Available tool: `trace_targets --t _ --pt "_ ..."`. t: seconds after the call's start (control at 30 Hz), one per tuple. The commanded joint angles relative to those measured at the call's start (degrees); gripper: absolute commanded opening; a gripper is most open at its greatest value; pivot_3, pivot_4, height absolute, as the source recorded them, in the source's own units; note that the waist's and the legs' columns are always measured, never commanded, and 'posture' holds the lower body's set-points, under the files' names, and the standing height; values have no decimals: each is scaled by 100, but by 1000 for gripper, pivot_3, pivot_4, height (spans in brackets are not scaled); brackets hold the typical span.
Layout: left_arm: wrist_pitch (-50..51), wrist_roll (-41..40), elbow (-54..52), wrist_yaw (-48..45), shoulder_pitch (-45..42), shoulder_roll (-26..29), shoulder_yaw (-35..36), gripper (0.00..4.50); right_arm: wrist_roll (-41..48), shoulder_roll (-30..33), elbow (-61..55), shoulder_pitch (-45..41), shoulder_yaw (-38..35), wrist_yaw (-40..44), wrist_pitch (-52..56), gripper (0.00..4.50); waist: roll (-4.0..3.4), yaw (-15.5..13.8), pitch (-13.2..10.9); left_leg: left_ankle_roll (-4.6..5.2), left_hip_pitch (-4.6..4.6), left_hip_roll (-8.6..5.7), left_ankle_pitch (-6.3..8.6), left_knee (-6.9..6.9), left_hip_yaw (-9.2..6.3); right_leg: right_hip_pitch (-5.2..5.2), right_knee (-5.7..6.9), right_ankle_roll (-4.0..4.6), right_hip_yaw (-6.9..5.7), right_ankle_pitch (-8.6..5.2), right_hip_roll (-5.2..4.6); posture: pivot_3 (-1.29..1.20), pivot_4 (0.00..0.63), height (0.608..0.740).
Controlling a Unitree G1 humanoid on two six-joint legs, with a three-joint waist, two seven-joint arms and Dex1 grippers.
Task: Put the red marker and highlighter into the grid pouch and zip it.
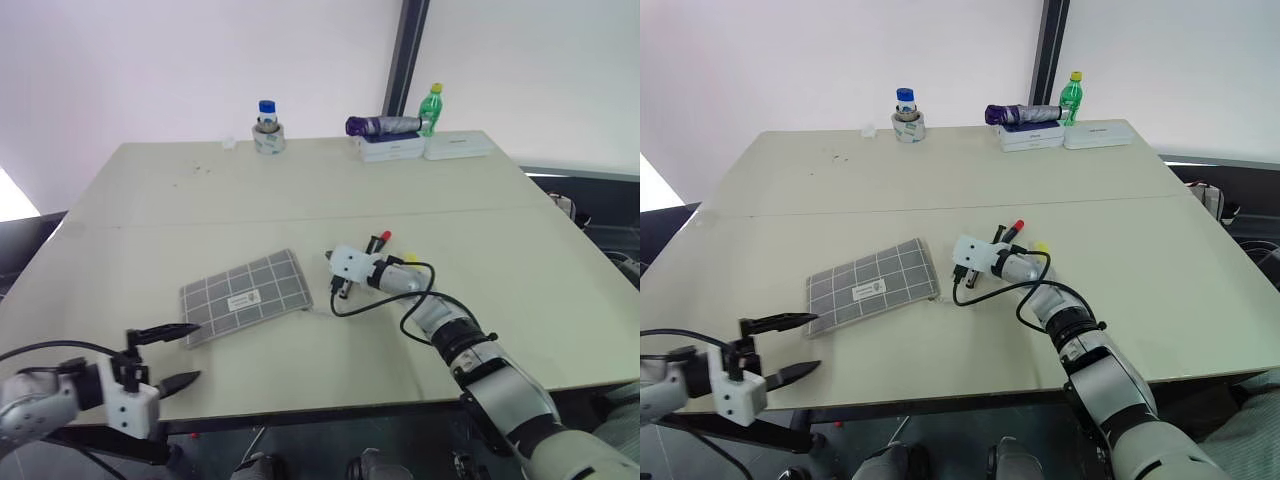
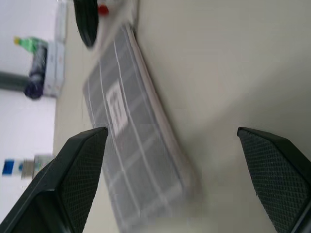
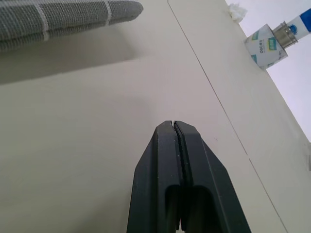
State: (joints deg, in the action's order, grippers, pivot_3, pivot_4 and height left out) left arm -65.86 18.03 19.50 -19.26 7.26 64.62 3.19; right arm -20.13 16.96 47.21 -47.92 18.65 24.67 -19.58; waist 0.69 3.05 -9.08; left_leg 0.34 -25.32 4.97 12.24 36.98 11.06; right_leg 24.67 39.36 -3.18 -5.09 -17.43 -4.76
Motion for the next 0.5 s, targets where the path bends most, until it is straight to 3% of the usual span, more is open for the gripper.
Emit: trace_targets --t 0.03,0.17,0.5 --pt "-495 216 560 267 137 252 532 4500 125 17 -364 8 -122 54 20 14 0 -2 0 0 0 0 0 1 0 -1 -1 0 0 0 0 0 150 738" --pt "-611 925 1228 724 -261 227 669 4500 142 -6 -428 32 -130 64 105 14 0 -44 0 0 0 -1 1 -1 1 1 0 1 -1 0 0 0 150 738" --pt "-905 2414 2596 1671 -2191 -146 -533 4500 34 -59 -316 -48 -91 -70 282 14 2 -55 1 0 -2 -7 1 1 29 4 2 1 -3 0 1 0 150 738"
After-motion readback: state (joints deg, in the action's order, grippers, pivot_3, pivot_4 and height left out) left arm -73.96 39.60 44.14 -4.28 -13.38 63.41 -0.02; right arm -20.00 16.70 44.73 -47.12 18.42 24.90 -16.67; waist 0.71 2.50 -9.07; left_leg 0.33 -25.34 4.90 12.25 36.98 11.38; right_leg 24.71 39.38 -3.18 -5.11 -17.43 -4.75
